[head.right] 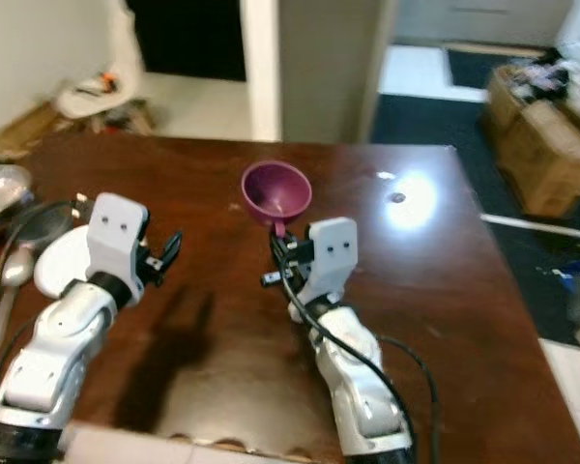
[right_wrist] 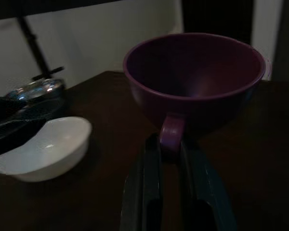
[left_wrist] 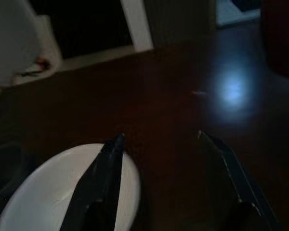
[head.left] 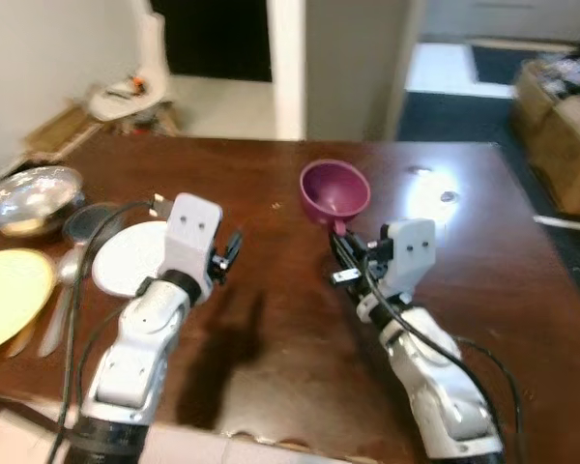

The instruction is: Setting the table

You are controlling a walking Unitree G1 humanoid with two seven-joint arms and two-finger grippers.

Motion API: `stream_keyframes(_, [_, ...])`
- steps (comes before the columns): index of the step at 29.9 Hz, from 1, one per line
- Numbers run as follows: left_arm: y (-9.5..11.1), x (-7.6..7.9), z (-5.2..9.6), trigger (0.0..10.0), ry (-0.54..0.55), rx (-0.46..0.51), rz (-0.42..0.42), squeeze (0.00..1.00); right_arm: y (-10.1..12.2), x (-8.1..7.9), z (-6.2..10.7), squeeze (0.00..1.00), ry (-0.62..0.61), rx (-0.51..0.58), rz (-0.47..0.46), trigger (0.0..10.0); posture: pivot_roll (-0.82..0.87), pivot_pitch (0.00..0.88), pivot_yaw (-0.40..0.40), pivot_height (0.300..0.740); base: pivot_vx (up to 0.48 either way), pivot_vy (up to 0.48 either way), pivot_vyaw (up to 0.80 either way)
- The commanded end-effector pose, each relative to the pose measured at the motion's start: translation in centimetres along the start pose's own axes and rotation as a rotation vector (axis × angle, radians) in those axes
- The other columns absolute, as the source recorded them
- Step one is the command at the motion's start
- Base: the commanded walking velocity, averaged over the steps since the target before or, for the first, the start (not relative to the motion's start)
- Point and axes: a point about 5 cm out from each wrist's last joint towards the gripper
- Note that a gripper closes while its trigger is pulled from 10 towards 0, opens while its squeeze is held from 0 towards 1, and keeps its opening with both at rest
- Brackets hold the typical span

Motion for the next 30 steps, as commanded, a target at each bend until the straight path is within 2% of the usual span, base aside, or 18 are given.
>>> stream_keyframes(1, [-0.58,-0.22,0.11,10.0,0.007,-0.022,-0.007,0.0,0.42,-0.2,-0.03,0.0,0.001,0.023,0.0,10.0,-0.07,0.0,0.123,0.74,0.0,0.0,0.75])
stream_keyframes(30, [-0.62,-0.26,-0.16,10.0,-0.001,-0.026,-0.018,0.0,0.63,-0.71,-0.27,0.0,0.026,0.046,-0.018,10.0,-0.06,0.0,0.134,0.74,0.0,0.0,0.75])
Point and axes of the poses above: a point about 5 cm out from each wrist's last joint towards the gripper, its own z axis pointing back from the gripper into the wrist, its own y axis along the axis of the wrist's last joint, x = y × z, and after that the axes turned 10 degrees about z, right-handed
